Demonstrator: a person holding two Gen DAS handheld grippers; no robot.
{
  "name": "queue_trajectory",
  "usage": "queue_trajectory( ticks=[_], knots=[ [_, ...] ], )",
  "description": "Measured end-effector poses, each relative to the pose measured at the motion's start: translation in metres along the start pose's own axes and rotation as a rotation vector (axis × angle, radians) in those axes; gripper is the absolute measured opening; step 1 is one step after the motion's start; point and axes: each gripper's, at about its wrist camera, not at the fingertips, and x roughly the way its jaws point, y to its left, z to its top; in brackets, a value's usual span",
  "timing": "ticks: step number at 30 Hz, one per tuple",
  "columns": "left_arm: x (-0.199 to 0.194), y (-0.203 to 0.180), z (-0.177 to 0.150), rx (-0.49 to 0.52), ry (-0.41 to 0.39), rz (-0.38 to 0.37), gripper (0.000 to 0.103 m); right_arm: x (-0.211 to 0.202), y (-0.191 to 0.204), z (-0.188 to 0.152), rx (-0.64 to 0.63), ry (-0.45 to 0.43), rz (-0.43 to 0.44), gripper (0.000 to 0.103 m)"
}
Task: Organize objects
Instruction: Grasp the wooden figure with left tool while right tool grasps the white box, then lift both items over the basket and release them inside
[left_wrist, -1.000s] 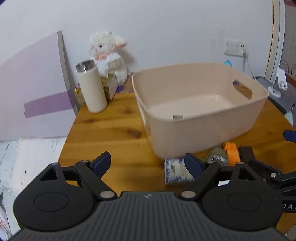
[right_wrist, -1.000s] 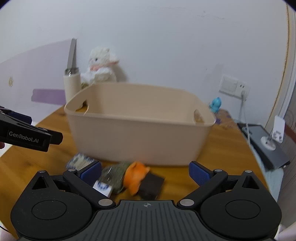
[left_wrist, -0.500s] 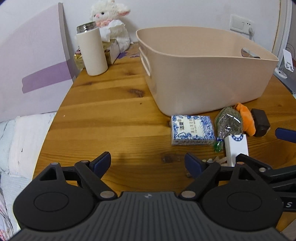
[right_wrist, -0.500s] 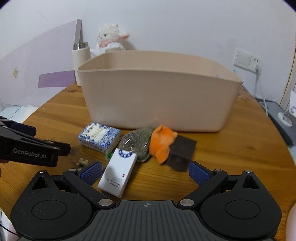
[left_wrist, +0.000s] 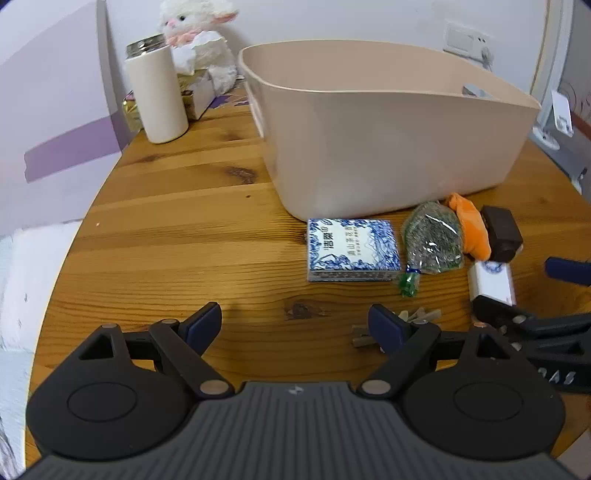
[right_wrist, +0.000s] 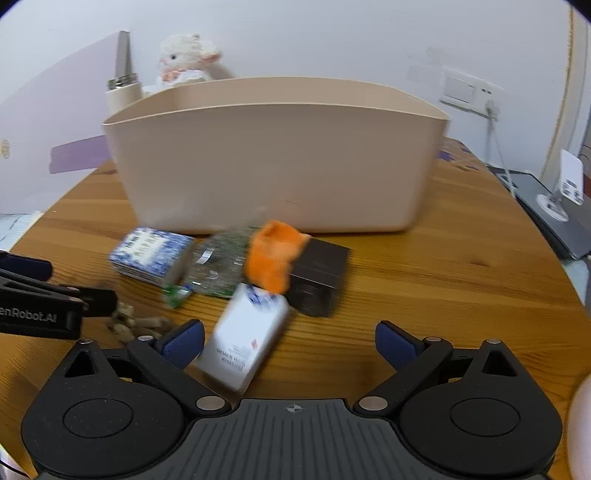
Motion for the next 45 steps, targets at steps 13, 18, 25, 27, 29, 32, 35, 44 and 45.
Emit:
queue_trajectory(
  ticks=[13,18,25,27,29,32,35,44,45],
  knots=[
    [-0.017,-0.022,-0.004,0.065,-0.009,-0.144,0.087,-0.011,-0.023,-0.017,0.013,0.010,0.001,0.098],
    [-0.008,-0.030,-0.008,0.087,0.018,-0.185,0.087,-0.012,-0.021,-0.022,-0.006,0.003,0.005,0.097],
    [0.010,-0.033,-0.008,0.100,0.018,-0.210,0.084,-0.012,-0.021,-0.023,-0.004,-0.017,0.015,0.090],
    [0.011,-0.034,-0.007,0.109,0.008,-0.214,0.082,-0.012,-0.020,-0.023,-0.004,-0.024,0.021,0.088],
    [0.011,-0.036,-0.007,0.136,-0.002,-0.194,0.075,-0.013,-0.019,-0.022,-0.009,-0.032,0.027,0.081],
    [0.008,-0.037,-0.008,0.152,-0.007,-0.206,0.055,-0.014,-0.017,-0.021,-0.016,-0.038,0.042,0.065],
    [0.005,-0.035,-0.006,0.152,-0.002,-0.230,0.025,-0.014,-0.015,-0.021,-0.019,-0.047,0.045,0.054],
    [0.006,-0.024,-0.006,0.101,0.008,-0.247,0.014,-0.021,-0.010,-0.023,-0.033,-0.042,0.067,0.028],
    [0.005,-0.025,-0.007,0.104,0.007,-0.240,0.014,-0.023,-0.010,-0.023,-0.031,-0.043,0.068,0.028]
  ],
)
